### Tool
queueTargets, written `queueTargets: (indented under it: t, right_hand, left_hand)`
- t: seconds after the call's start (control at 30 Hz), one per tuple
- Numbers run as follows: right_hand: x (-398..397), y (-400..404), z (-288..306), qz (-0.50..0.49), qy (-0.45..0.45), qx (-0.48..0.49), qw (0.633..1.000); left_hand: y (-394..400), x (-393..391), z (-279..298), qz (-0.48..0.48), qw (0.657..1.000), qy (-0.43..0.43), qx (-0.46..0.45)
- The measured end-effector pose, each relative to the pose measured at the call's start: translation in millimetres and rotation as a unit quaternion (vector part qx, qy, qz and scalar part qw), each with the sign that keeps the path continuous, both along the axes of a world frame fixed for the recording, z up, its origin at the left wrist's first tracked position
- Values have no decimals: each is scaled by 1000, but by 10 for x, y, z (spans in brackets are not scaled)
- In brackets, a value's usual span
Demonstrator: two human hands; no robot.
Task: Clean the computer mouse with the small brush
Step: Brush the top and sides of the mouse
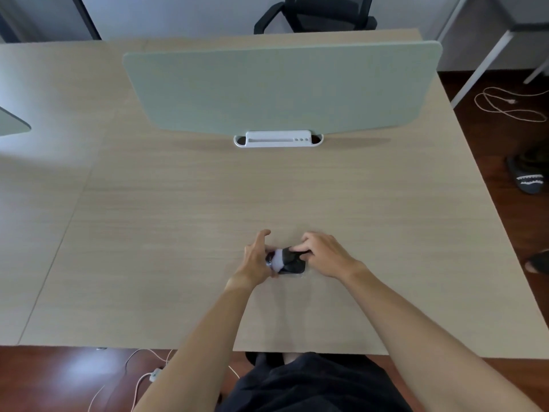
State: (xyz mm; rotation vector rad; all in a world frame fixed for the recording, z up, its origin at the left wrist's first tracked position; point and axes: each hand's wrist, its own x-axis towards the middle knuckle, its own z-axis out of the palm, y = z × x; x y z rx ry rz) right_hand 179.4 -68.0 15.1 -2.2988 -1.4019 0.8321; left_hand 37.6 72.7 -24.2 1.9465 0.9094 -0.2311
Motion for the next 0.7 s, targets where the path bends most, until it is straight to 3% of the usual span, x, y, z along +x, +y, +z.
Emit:
queueTargets:
  t: [0.17, 0.27, 0.4, 0.6, 0.7]
  right_hand:
    - [401, -537, -10, -21, -66, -71, 995]
    - [393, -495, -18, -95, -43, -21, 994]
    - [75, -189, -29, -65, 4, 33, 997]
    - [222, -432, -88, -54, -85, -28, 995]
    - [243, -391, -38, -75, -80, 9, 994]
  left_hand:
    - [-46, 33, 21, 5, 1000, 8, -13]
    - [-63, 47, 11, 14, 1000, 9, -8]
    - [-80, 54, 28, 17, 1000, 15, -5]
    - [-112, 81, 38, 21, 1000, 20, 2]
    - [-131, 89, 41, 19, 1000, 19, 10]
